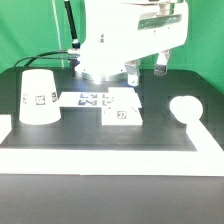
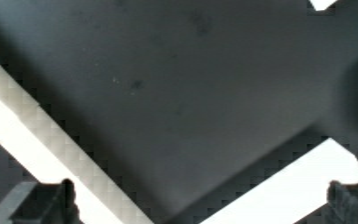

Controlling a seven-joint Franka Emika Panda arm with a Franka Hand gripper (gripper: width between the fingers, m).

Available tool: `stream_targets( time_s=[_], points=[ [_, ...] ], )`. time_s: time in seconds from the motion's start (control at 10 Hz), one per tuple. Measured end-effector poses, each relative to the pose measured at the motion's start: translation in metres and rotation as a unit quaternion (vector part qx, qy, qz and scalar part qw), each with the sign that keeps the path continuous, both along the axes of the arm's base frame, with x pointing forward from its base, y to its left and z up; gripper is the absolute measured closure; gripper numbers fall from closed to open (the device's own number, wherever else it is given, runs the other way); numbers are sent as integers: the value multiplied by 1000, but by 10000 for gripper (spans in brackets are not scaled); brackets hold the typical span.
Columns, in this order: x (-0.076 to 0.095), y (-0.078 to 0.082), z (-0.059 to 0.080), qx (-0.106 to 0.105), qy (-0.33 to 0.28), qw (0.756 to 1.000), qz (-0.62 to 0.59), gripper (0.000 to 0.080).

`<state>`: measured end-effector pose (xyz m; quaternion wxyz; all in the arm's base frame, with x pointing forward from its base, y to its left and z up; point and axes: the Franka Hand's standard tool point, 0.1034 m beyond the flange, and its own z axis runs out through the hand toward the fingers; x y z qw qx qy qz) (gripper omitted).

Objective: Assemble lamp

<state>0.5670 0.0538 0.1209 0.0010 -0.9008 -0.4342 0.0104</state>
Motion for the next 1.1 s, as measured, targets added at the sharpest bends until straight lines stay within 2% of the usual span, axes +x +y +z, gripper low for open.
stream_targets(
  time_s=[0.6,0.8,0.9,1.1],
  points=[
    [-1,-1,0,0,-3,1000,-6,100],
    [-26,-11,-3,-5,-2,998,-55,100],
    [-32,-15,-6,-5,-4,998,-69,100],
    [-49,-23,-17,-4,-18,992,-128,100]
  ],
)
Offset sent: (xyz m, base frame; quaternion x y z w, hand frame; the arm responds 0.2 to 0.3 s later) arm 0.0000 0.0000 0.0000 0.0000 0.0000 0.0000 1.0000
